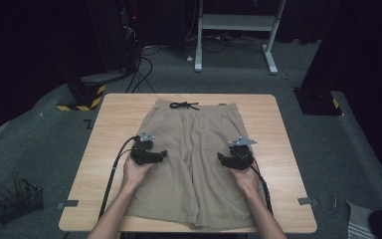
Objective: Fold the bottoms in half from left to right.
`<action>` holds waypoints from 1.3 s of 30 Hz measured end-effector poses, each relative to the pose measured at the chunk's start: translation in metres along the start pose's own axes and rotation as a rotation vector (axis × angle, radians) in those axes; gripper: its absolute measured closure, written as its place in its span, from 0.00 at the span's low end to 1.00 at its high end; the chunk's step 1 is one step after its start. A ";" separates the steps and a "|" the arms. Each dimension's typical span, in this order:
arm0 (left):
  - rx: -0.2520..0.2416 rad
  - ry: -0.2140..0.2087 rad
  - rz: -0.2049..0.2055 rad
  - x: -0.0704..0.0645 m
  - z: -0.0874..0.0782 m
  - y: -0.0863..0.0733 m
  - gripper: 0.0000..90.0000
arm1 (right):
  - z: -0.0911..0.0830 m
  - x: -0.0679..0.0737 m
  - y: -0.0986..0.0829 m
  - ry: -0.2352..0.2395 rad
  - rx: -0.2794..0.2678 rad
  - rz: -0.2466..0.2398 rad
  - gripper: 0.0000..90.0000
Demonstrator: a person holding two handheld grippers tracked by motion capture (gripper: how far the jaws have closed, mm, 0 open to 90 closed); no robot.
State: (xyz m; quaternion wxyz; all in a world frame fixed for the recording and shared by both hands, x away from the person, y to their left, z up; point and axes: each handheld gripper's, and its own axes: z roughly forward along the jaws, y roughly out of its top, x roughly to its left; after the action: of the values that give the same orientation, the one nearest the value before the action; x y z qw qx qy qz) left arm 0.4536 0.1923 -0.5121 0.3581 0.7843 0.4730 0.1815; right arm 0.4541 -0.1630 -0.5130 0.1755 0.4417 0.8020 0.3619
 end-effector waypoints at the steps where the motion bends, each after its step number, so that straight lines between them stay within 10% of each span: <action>1: 0.000 0.000 0.000 0.000 0.000 0.000 0.30 | 0.002 0.000 -0.001 0.001 0.011 -0.003 0.45; 39: -0.022 0.028 0.053 -0.013 0.000 -0.021 0.29 | -0.002 0.009 -0.017 -0.033 0.009 -0.035 0.43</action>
State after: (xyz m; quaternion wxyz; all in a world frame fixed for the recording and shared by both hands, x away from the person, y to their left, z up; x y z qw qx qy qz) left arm 0.4346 0.1872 -0.5270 0.3549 0.7900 0.4550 0.2070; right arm 0.4378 -0.1619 -0.5231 0.1931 0.4342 0.8082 0.3479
